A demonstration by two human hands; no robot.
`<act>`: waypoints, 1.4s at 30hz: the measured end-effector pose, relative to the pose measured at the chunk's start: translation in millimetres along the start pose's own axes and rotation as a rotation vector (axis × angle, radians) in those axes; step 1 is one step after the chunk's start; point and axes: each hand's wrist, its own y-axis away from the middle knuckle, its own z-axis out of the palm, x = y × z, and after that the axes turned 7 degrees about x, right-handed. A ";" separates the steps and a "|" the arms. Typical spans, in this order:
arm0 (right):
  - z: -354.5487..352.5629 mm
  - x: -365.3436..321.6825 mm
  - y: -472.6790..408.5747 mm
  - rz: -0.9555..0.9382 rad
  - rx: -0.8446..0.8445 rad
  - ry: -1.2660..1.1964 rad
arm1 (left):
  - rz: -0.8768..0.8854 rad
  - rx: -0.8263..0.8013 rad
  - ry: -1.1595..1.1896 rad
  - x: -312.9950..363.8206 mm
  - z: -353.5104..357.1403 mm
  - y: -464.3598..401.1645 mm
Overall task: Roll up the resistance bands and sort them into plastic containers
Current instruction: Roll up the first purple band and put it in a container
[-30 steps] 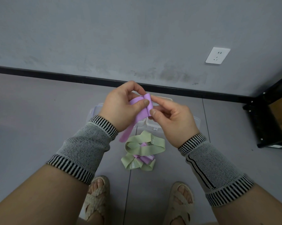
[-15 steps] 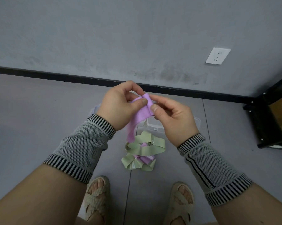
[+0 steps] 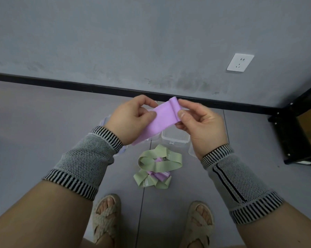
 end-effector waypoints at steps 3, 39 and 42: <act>-2.6 -0.8 -1.5 0.003 0.036 0.000 | 0.004 0.009 0.054 3.4 -6.3 0.4; 3.9 -1.6 -3.7 0.172 0.053 -0.197 | 0.285 -0.012 0.020 12.2 1.8 7.0; 3.8 -1.5 -5.5 0.177 0.041 -0.177 | 0.283 0.000 0.009 10.2 1.6 5.5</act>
